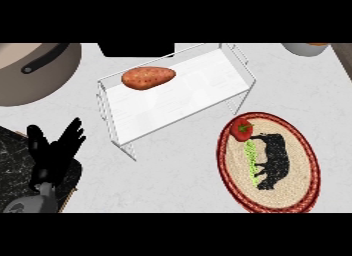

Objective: Pick the sweet potato from the placemat and place it in the tiered shelf

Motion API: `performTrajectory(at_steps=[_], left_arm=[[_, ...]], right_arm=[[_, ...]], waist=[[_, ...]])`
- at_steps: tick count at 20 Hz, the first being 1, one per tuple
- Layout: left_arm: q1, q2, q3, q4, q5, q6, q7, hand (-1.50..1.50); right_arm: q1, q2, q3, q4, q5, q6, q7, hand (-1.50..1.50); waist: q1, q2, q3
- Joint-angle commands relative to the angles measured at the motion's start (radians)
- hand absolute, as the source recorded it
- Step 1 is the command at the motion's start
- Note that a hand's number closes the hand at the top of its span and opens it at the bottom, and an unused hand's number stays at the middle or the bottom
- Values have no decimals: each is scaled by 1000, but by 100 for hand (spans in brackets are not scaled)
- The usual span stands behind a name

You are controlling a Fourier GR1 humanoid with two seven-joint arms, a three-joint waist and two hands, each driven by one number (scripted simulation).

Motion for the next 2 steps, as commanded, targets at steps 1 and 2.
performTrajectory(at_steps=[1,2], left_arm=[[46,-34,-35,-46,-32,29,5,0],[32,4,2,-20,10,-27,-2,0]], right_arm=[[51,-87,-29,38,-73,105,-53,-150],[35,-140,-59,66,-93,125,-39,-150]], waist=[[6,-1,0],[6,1,0]])
